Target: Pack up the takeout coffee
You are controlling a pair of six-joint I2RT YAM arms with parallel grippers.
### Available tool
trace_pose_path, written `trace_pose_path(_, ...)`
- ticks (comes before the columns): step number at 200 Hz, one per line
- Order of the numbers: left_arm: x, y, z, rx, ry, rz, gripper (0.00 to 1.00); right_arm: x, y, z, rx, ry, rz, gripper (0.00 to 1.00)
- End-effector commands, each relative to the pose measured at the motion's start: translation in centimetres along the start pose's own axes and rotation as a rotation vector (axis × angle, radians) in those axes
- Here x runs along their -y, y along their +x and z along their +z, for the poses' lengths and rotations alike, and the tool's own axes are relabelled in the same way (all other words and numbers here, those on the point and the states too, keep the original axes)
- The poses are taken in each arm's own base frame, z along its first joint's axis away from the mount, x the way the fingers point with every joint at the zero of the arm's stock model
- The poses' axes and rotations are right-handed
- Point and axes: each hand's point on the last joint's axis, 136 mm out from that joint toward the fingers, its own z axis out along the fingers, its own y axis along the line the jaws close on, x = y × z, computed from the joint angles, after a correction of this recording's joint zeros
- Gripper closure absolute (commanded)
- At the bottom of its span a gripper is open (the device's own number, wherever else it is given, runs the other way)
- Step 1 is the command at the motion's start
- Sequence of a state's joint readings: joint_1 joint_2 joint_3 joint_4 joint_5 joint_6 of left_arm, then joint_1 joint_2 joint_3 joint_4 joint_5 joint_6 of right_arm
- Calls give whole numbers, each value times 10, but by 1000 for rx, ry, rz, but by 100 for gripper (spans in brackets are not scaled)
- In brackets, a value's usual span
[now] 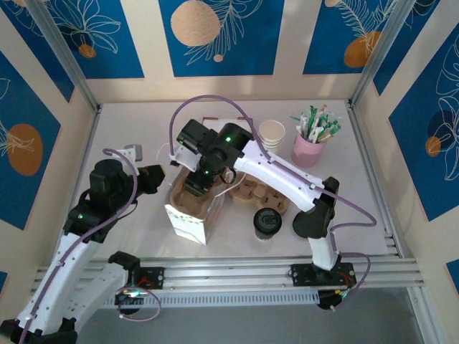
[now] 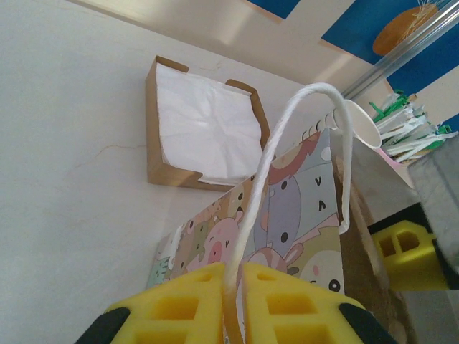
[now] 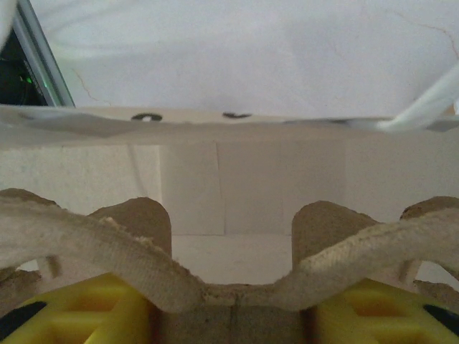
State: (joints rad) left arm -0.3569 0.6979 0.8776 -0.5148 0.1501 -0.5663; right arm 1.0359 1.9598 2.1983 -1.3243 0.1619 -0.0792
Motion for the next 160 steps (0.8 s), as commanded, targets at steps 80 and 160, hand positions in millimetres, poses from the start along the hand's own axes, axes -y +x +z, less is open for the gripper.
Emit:
trace_pose_path(80, 10, -6, -2, 21, 42, -4, 87, -3, 16, 24, -113, 47, -53, 50)
trace_pose_path(160, 11, -4, 1, 14, 58, -26, 87, -8, 14, 47, -117, 19, -5, 46)
